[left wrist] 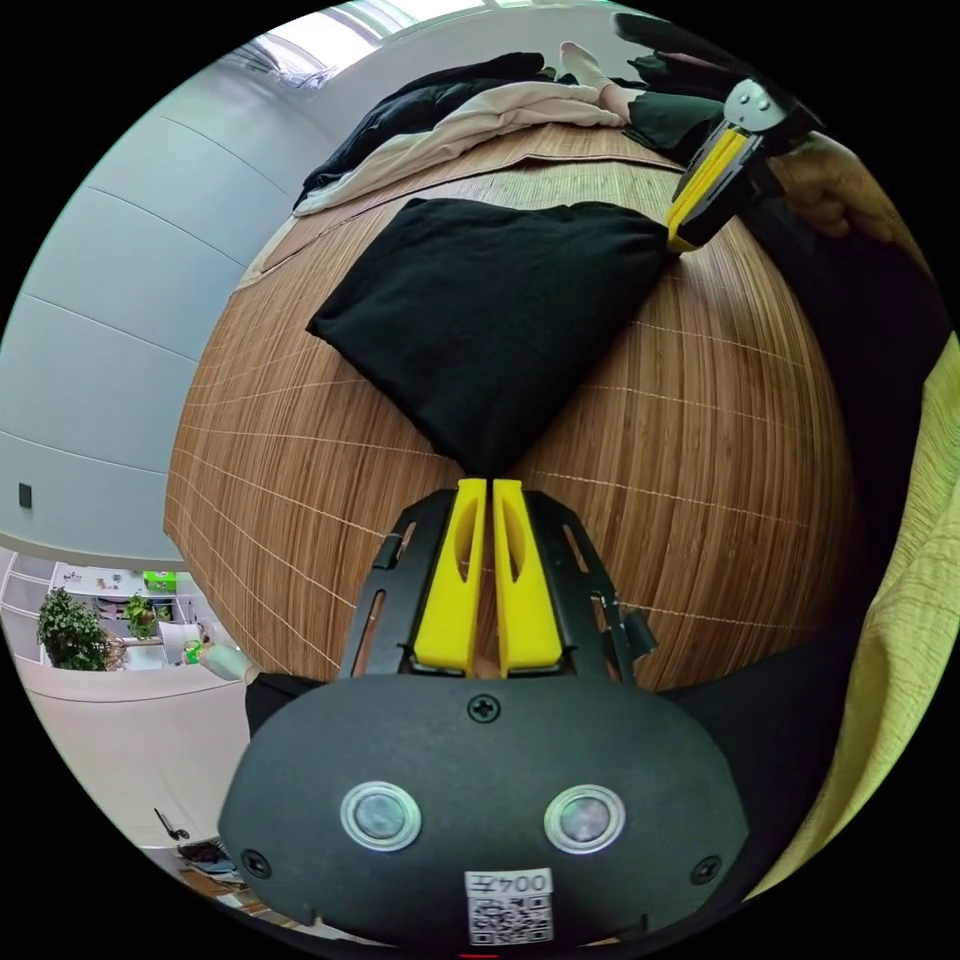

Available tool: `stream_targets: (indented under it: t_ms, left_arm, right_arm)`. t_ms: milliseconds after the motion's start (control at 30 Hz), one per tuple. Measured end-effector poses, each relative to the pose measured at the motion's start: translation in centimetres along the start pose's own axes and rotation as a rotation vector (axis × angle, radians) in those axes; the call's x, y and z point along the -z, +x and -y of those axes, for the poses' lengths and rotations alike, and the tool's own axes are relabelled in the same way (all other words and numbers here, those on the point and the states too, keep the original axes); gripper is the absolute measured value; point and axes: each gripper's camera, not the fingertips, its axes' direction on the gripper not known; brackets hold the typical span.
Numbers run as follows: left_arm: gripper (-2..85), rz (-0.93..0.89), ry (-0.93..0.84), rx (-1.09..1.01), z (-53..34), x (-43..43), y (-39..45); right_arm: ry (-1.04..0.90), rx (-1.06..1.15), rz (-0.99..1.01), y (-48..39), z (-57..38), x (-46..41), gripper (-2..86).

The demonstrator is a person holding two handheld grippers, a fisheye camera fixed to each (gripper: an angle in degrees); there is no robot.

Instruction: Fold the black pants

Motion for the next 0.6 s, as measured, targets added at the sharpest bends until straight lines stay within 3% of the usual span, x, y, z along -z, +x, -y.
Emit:
stream_targets:
  t_ms: [233,400,600]
  left_arm:
    - [4.6,0.088,-0.011,-0.023,-1.1,1.3,1.9]
    - [3.0,0.079,0.157,0.026,-1.0,4.9,1.5]
    - [1.2,0.070,0.143,0.032,4.4,1.5,2.1]
  right_arm:
    - [0.053,-0.130,0.138,1.5,-1.8,2.2,8.3]
    - [0.291,-0.184,0.245,2.4,-3.7,5.2,3.4]
    - [0.286,-0.096,0.186,-1.6,-0.9,3.9,-0.3]
